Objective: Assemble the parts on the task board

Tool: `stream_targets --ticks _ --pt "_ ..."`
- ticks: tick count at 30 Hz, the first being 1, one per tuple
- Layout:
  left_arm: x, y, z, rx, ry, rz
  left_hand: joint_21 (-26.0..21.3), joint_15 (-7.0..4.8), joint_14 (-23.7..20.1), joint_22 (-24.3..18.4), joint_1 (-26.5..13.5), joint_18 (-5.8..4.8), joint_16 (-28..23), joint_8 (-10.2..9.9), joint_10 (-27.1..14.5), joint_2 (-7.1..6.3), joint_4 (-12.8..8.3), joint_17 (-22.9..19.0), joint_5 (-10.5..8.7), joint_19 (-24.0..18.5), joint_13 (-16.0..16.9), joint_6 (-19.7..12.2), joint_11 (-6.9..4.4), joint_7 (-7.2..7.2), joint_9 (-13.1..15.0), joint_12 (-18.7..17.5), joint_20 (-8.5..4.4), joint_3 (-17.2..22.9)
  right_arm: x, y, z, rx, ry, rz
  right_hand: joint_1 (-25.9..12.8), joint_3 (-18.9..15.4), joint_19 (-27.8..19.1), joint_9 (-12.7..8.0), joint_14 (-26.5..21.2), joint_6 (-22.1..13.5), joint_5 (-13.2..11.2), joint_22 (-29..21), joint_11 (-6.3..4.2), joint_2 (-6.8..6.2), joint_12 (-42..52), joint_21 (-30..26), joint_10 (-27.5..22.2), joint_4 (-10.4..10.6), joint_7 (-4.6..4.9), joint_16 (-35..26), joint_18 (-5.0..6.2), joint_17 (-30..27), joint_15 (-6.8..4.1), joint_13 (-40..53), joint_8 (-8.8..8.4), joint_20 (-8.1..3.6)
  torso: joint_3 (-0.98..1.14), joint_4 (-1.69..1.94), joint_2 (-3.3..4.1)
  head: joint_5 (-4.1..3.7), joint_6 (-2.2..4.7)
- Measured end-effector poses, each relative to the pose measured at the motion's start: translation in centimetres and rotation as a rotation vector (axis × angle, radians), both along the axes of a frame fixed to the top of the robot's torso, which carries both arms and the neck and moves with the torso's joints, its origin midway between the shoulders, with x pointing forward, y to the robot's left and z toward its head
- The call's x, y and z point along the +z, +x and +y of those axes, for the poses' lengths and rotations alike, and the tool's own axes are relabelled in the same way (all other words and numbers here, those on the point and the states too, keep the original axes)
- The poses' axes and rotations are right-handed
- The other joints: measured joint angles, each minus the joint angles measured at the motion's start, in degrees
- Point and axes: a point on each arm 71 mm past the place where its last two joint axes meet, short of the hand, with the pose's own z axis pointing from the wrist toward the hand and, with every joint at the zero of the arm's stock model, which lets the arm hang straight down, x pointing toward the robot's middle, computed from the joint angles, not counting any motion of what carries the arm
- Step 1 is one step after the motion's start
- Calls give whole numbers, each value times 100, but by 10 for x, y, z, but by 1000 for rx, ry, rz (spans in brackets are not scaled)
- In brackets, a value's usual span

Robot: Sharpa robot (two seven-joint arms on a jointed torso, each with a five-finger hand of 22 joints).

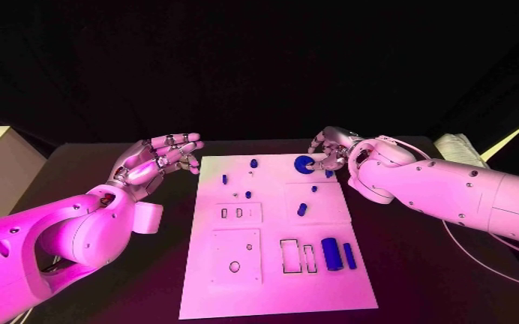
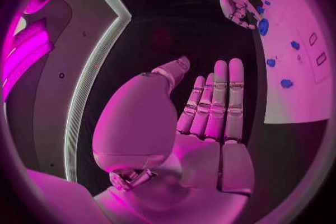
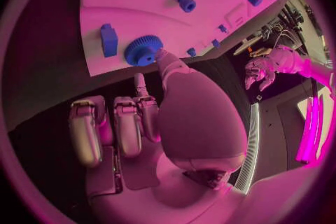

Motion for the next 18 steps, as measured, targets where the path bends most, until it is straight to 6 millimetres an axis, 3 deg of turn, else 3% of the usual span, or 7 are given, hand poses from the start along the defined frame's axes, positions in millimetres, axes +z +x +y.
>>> stream_targets --ticks 11,18 --pt "0 0 0 -2 -1 1 0 0 0 4 0 0 0 0 0 0 0 0 0 0 0 0 0 0 0 0 0 0 -2 2 4 0 5 11 0 17 0 5 0 0 21 -1 0 0 0 0 0 17 0 0 0 -1 0 -1 0 0 19 21 37 9 -11" --pt "0 0 -1 -4 0 2 0 0 0 4 0 0 0 0 0 0 0 0 0 0 0 0 0 0 0 0 0 0 -3 4 8 -2 3 14 30 34 0 12 0 21 21 -1 0 30 0 0 0 34 -21 0 0 -1 0 -1 22 0 19 16 37 35 -26"
